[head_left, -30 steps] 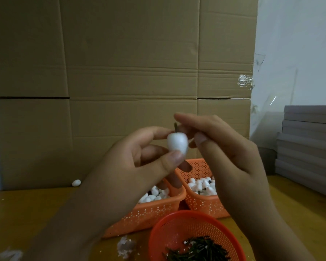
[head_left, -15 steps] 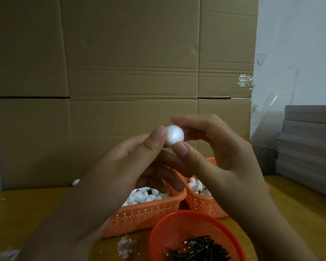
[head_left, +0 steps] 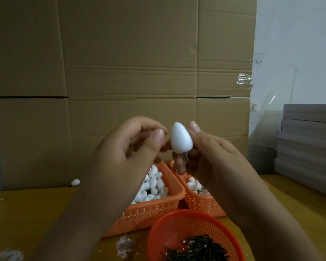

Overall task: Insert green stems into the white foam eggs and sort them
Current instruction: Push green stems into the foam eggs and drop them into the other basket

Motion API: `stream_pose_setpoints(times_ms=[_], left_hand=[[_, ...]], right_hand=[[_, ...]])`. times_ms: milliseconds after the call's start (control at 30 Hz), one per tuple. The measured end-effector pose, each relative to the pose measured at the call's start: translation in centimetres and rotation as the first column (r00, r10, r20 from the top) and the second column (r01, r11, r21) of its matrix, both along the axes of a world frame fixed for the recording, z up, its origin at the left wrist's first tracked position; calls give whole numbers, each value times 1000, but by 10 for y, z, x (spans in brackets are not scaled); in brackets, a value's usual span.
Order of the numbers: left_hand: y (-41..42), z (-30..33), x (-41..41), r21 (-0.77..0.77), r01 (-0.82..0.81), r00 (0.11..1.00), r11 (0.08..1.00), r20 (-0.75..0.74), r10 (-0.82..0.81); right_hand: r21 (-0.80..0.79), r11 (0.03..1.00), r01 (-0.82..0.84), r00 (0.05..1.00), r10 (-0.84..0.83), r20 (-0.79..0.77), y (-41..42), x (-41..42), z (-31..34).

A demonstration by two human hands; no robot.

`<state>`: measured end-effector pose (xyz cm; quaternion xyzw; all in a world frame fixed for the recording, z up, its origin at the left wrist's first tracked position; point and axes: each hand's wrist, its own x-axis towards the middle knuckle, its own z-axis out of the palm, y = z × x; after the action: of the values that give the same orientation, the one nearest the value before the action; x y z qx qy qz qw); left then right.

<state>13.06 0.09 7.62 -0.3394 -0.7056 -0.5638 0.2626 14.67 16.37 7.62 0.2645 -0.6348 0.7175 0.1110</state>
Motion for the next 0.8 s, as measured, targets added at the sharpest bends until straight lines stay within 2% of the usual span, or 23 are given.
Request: stream_pose_setpoints(times_ms=[167,233,400,533,600,633,700,767,800], left_hand=[[-3,0,1,-151,41,997,988,-55,-50],[-1,-1,0,-116,35,999,993,-24,-38],[-3,-2,-6,-66,-128,991,990,-54,124],[-1,-5,-8,-93,-189,981,978,-57,185],[-2,-5,-9,-73,-225,973,972,-78,219],[-3,-5,-10,-52,-229,971,972,-79,225],[-6,-3,-11,-12,-226,973,974,-57,225],[-9,-1,-10,8,-231,972,973,-50,231],[-9,-1,-10,15,-232,972,973,-47,232]], right_hand=[[60,998,-14,998,10,67,2,-3,-1],[70,997,-10,997,5,80,2,-6,-3],[105,994,0,998,-6,62,6,-12,-3],[219,974,59,997,-66,27,15,-14,-2],[310,938,155,987,-161,-5,26,-20,-3],[397,885,244,968,-250,-37,34,-26,-5],[611,660,438,885,-437,-162,54,-43,-13],[742,418,525,795,-551,-252,74,-64,-26],[770,346,536,758,-599,-258,83,-73,-33]])
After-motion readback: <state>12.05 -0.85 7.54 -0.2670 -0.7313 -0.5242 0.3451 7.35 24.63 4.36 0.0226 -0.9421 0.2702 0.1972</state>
